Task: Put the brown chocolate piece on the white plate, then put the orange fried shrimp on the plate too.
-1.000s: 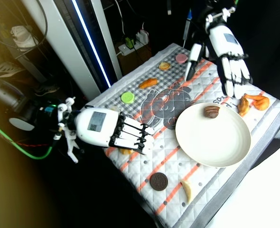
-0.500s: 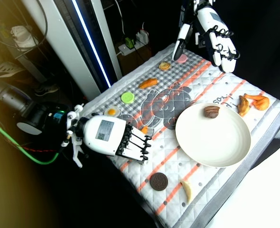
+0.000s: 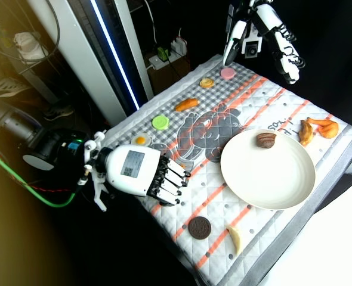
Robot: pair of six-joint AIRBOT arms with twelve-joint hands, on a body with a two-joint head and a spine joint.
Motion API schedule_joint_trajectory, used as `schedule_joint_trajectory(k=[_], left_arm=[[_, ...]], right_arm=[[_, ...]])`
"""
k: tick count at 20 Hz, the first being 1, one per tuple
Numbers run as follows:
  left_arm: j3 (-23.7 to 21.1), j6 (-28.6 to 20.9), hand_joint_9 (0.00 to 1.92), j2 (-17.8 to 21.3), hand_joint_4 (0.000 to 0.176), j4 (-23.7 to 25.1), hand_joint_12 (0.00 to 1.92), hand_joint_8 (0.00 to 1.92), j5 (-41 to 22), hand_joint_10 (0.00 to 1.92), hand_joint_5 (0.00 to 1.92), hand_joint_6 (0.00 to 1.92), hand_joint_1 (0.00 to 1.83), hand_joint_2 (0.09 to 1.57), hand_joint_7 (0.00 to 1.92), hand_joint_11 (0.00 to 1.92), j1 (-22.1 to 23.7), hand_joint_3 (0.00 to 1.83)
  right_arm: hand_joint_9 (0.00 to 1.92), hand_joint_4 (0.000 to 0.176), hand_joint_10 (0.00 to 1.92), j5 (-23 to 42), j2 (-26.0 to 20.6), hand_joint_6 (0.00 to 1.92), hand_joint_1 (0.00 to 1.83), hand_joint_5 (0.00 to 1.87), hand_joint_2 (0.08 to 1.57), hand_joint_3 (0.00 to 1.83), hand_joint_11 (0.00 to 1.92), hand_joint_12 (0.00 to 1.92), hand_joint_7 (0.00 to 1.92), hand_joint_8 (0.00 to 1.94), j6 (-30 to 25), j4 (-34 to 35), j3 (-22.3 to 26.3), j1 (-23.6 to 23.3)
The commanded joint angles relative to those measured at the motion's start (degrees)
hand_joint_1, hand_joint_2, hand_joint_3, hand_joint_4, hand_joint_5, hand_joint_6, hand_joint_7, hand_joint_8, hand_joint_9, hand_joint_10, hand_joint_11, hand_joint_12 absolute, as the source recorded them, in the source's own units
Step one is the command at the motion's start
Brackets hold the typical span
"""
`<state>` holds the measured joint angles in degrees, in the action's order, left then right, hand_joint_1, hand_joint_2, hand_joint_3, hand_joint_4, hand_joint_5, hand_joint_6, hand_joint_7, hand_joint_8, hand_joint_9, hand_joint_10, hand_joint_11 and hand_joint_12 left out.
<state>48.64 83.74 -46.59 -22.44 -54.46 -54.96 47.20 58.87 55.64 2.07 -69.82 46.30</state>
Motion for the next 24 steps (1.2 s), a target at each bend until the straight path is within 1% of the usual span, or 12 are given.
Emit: schedule_joint_trajectory(k=[1, 3, 6, 8, 12, 13, 14, 16, 18, 20, 22, 24], left_arm=[[0.6, -2.7, 0.19, 0.5, 0.098, 1.1, 0.73, 0.0, -8.6, 0.01, 0.15, 0.01, 0.91, 0.82, 0.19, 0.0, -0.1, 0.0], [1.6, -8.4, 0.2, 0.7, 0.094, 1.6, 0.7, 0.0, -10.4, 0.0, 0.13, 0.0, 0.89, 0.82, 0.2, 0.0, -1.6, 0.0], [2.1, -13.4, 0.22, 1.3, 0.079, 2.4, 0.74, 0.0, -12.9, 0.01, 0.12, 0.0, 0.88, 0.82, 0.2, 0.0, -3.0, 0.0], [2.1, -14.1, 0.23, 1.4, 0.057, 3.2, 0.82, 0.0, -13.4, 0.0, 0.14, 0.0, 0.84, 0.81, 0.23, 0.0, -3.0, 0.0], [2.4, -14.3, 0.23, 1.3, 0.075, 3.6, 0.81, 0.0, -12.9, 0.0, 0.15, 0.0, 0.86, 0.79, 0.25, 0.0, -2.9, 0.0], [2.6, -14.5, 0.26, 1.1, 0.087, 3.7, 0.86, 0.0, -12.7, 0.01, 0.15, 0.0, 0.87, 0.79, 0.23, 0.0, -2.8, 0.0], [3.0, -14.8, 0.27, 0.8, 0.08, 4.0, 0.89, 0.0, -12.5, 0.01, 0.14, 0.0, 0.85, 0.8, 0.21, 0.0, -2.5, 0.0], [3.8, -15.6, 0.27, 0.0, 0.089, 4.4, 0.89, 0.0, -11.7, 0.0, 0.14, 0.0, 0.85, 0.79, 0.21, 0.0, -2.0, 0.0], [4.2, -15.7, 0.24, -0.6, 0.074, 4.1, 0.84, 0.0, -11.1, 0.0, 0.17, 0.01, 0.84, 0.79, 0.24, 0.0, -1.9, 0.0], [4.9, -16.9, 0.26, -1.2, 0.072, 3.9, 0.86, 0.0, -10.9, 0.01, 0.17, 0.0, 0.84, 0.8, 0.24, 0.0, -1.8, 0.0], [5.8, -18.8, 0.26, -1.5, 0.039, 3.8, 0.89, 0.0, -11.8, 0.0, 0.15, 0.0, 0.85, 0.8, 0.21, 0.0, -1.6, 0.0], [6.0, -20.2, 0.25, -1.4, 0.061, 3.3, 0.87, 0.0, -13.6, 0.0, 0.14, 0.0, 0.83, 0.8, 0.21, 0.0, -1.8, 0.0]], right_arm=[[0.91, 0.031, 1.31, 3.9, 0.1, 1.01, 1.22, 0.98, 1.11, 0.0, 0.85, 1.59, 0.98, 1.06, 1.1, -0.2, -0.4, -1.4], [0.95, 0.0, 1.15, 3.9, 1.0, 1.05, 1.37, 0.93, 1.1, 0.0, 0.73, 1.41, 1.0, 0.96, 1.3, -1.8, -1.2, -4.7], [0.92, 0.0, 1.1, 3.0, 4.1, 0.94, 1.25, 1.0, 1.08, 0.0, 0.58, 1.46, 1.08, 0.92, 1.3, -3.4, -4.0, -10.4], [1.1, 0.0, 0.71, 1.6, 6.5, 1.19, 1.39, 0.92, 1.06, 0.0, 0.61, 0.91, 1.19, 0.66, 1.3, -3.7, -6.3, -13.6], [1.15, 0.0, 0.78, -5.9, 14.1, 1.12, 1.39, 0.93, 1.05, 0.0, 0.82, 0.98, 1.22, 0.5, 1.5, -4.8, -13.3, -21.7], [1.34, 0.0, 0.67, -7.1, 15.0, 1.02, 1.29, 0.97, 1.05, 0.0, 1.23, 1.08, 1.27, 0.51, 1.5, -4.9, -14.3, -22.1], [1.11, 0.0, 0.93, -8.0, 16.1, 0.95, 1.25, 0.94, 1.09, 0.01, 0.94, 1.4, 1.1, 0.93, 1.6, -4.9, -15.4, -22.2], [0.9, 0.0, 0.86, -9.3, 17.7, 1.01, 1.12, 0.95, 1.11, 0.0, 0.74, 1.33, 0.87, 0.72, 1.6, -4.8, -16.7, -23.2], [0.41, 0.07, 0.21, -10.3, 18.8, 0.07, 0.76, 0.26, 0.89, 0.0, 0.13, 1.0, 0.37, 0.1, 1.6, -4.9, -17.7, -25.1], [0.17, 0.126, 0.0, -10.1, 18.9, 0.0, 0.59, 0.0, 0.85, 0.0, 0.0, 0.7, 0.07, 0.0, 1.6, -5.1, -17.4, -25.7], [0.13, 0.126, 0.0, -8.6, 18.8, 0.0, 0.54, 0.0, 0.84, 0.0, 0.0, 0.61, 0.02, 0.0, 1.6, -5.1, -15.5, -25.7], [0.1, 0.141, 0.01, -6.1, 16.2, 0.0, 0.52, 0.0, 0.83, 0.0, 0.0, 0.52, 0.02, 0.0, 1.6, -5.0, -13.2, -25.7]])
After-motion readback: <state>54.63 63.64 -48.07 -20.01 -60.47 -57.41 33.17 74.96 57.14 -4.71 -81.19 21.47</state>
